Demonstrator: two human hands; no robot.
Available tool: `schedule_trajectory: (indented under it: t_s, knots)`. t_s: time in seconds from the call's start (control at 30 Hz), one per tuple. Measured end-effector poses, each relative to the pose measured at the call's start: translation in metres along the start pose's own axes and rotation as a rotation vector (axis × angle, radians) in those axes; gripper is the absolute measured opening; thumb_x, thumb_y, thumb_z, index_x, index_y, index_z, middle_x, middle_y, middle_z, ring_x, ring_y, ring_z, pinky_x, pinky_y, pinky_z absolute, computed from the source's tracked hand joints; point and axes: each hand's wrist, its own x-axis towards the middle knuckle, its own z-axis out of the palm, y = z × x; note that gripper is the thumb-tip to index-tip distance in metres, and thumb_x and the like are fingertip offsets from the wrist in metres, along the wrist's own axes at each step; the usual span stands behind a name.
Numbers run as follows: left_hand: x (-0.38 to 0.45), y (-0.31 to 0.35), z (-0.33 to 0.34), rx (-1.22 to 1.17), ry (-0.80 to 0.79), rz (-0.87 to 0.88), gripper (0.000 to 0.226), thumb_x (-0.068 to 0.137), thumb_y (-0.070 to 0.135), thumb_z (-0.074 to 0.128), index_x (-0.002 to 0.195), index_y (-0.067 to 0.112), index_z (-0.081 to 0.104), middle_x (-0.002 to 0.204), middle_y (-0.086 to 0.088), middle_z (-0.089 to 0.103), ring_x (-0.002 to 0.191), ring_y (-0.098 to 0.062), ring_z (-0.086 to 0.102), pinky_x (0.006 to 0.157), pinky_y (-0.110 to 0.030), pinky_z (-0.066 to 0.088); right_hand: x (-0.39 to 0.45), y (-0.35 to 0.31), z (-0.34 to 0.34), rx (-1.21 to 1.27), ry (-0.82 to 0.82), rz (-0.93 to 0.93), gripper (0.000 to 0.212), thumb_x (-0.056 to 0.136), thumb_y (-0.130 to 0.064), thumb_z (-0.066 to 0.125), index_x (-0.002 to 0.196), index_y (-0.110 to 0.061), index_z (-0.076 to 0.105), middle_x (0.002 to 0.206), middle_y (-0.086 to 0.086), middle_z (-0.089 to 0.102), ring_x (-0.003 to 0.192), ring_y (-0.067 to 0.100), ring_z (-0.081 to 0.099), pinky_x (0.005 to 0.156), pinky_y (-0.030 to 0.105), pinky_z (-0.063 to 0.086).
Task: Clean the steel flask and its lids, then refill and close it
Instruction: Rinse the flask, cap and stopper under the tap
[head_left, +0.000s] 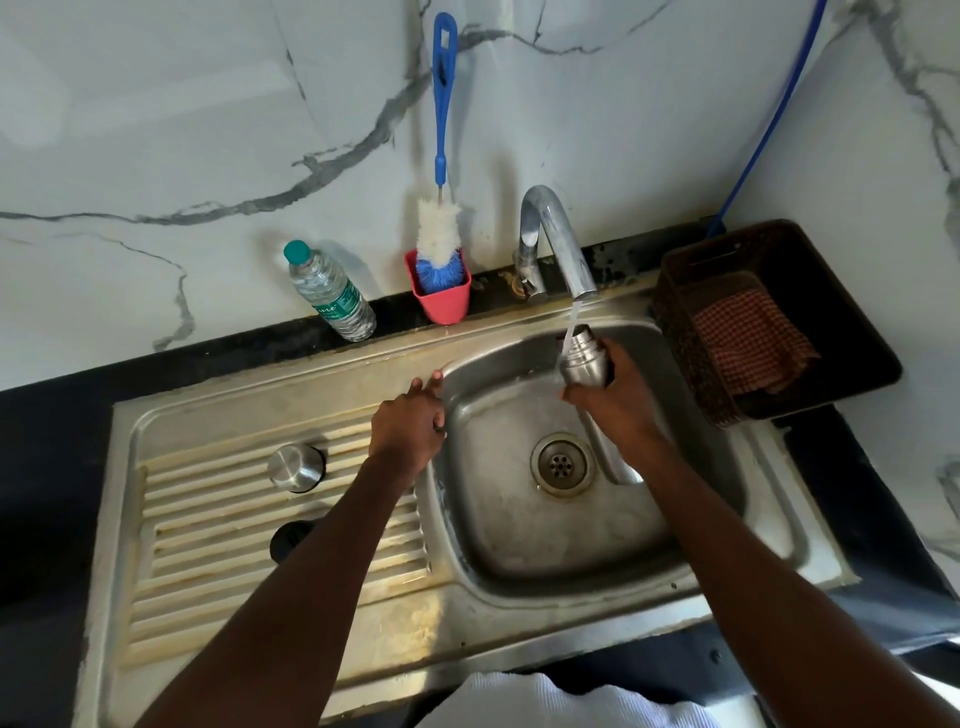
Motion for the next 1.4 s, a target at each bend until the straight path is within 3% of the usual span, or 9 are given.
schedule_trajectory:
  t_s: [0.13, 0.3, 0.4, 0.53, 0.7, 1.07, 1.13, 1.23, 1.4]
  knots:
    - [-0.001, 0.002, -0.004, 0.021, 0.008, 0.015, 0.024, 0.084, 0.036, 0.083, 0.107, 0.031, 0.076, 0.129, -0.003, 0.073, 0.102, -0.023, 0.076, 0.086, -0.035, 0.058, -0.001, -0.009, 0.013, -0.022, -0.151, -0.119, 0.086, 0.069, -0.006, 0.092, 0.143, -0.027, 0.053, 0.121, -0.009, 0.07, 0.108, 0.002, 0.067, 0.083, 0.007, 0.048]
    - [-0.001, 0.002, -0.002, 0.046, 0.025, 0.002, 0.037, 0.085, 0.035, 0.081, 0.121, 0.03, 0.073, 0.128, -0.004, 0.071, 0.102, -0.025, 0.075, 0.086, -0.04, 0.06, -0.002, 0.0, 0.007, 0.12, -0.084, -0.077, 0.086, 0.066, 0.004, 0.091, 0.14, -0.017, 0.053, 0.125, 0.0, 0.071, 0.111, 0.008, 0.069, 0.093, 0.033, 0.058]
    - [0.0, 0.001, -0.001, 0.052, 0.022, 0.005, 0.029, 0.085, 0.036, 0.08, 0.113, 0.03, 0.075, 0.114, 0.001, 0.075, 0.095, -0.023, 0.075, 0.081, -0.035, 0.058, -0.001, -0.008, 0.01, 0.132, -0.138, -0.088, 0.088, 0.068, 0.013, 0.087, 0.144, -0.013, 0.05, 0.129, 0.007, 0.068, 0.108, 0.001, 0.067, 0.087, 0.017, 0.054]
    - [0.0, -0.001, -0.001, 0.024, 0.036, -0.017, 0.013, 0.083, 0.035, 0.083, 0.092, 0.029, 0.076, 0.107, 0.002, 0.077, 0.094, -0.021, 0.076, 0.078, -0.03, 0.053, 0.002, -0.007, 0.007, 0.153, -0.153, -0.104, 0.088, 0.066, 0.011, 0.088, 0.143, -0.013, 0.052, 0.122, -0.002, 0.07, 0.101, -0.008, 0.067, 0.082, 0.009, 0.051]
    - [0.0, 0.002, 0.004, 0.054, 0.033, 0.009, 0.045, 0.086, 0.033, 0.079, 0.13, 0.032, 0.07, 0.139, -0.006, 0.067, 0.1, -0.026, 0.076, 0.083, -0.037, 0.06, 0.009, -0.003, 0.003, 0.049, -0.229, -0.134, 0.089, 0.066, 0.006, 0.091, 0.142, -0.019, 0.052, 0.125, -0.014, 0.067, 0.109, -0.013, 0.062, 0.088, 0.01, 0.05]
    - [-0.002, 0.005, 0.001, 0.056, 0.045, -0.012, 0.04, 0.089, 0.032, 0.075, 0.128, 0.032, 0.07, 0.144, -0.005, 0.065, 0.103, -0.024, 0.076, 0.086, -0.036, 0.058, 0.017, 0.002, 0.008, 0.159, -0.217, -0.084, 0.092, 0.067, 0.012, 0.087, 0.145, -0.021, 0.05, 0.125, -0.01, 0.067, 0.109, -0.005, 0.066, 0.086, 0.016, 0.054]
    - [-0.002, 0.003, 0.001, 0.056, 0.044, -0.002, 0.032, 0.088, 0.032, 0.077, 0.12, 0.032, 0.074, 0.134, -0.004, 0.07, 0.099, -0.025, 0.076, 0.083, -0.035, 0.058, 0.019, 0.001, 0.009, 0.1, -0.289, -0.113, 0.095, 0.065, 0.01, 0.089, 0.145, -0.023, 0.051, 0.128, -0.008, 0.067, 0.118, 0.004, 0.064, 0.096, 0.027, 0.055]
    - [-0.002, 0.002, -0.001, 0.023, 0.045, -0.014, 0.014, 0.085, 0.033, 0.08, 0.097, 0.029, 0.077, 0.099, 0.003, 0.077, 0.089, -0.023, 0.076, 0.077, -0.033, 0.054, 0.021, -0.001, 0.006, 0.141, -0.3, -0.085, 0.095, 0.068, 0.01, 0.088, 0.147, -0.026, 0.048, 0.129, -0.009, 0.066, 0.119, 0.006, 0.063, 0.09, 0.021, 0.055]
    - [0.0, 0.002, 0.006, 0.047, 0.056, -0.012, 0.029, 0.085, 0.032, 0.08, 0.113, 0.03, 0.075, 0.114, -0.001, 0.076, 0.092, -0.023, 0.076, 0.079, -0.035, 0.057, 0.02, 0.0, 0.002, 0.135, -0.318, -0.029, 0.08, 0.068, -0.011, 0.095, 0.136, -0.033, 0.058, 0.121, -0.007, 0.073, 0.112, 0.011, 0.069, 0.09, 0.027, 0.056]
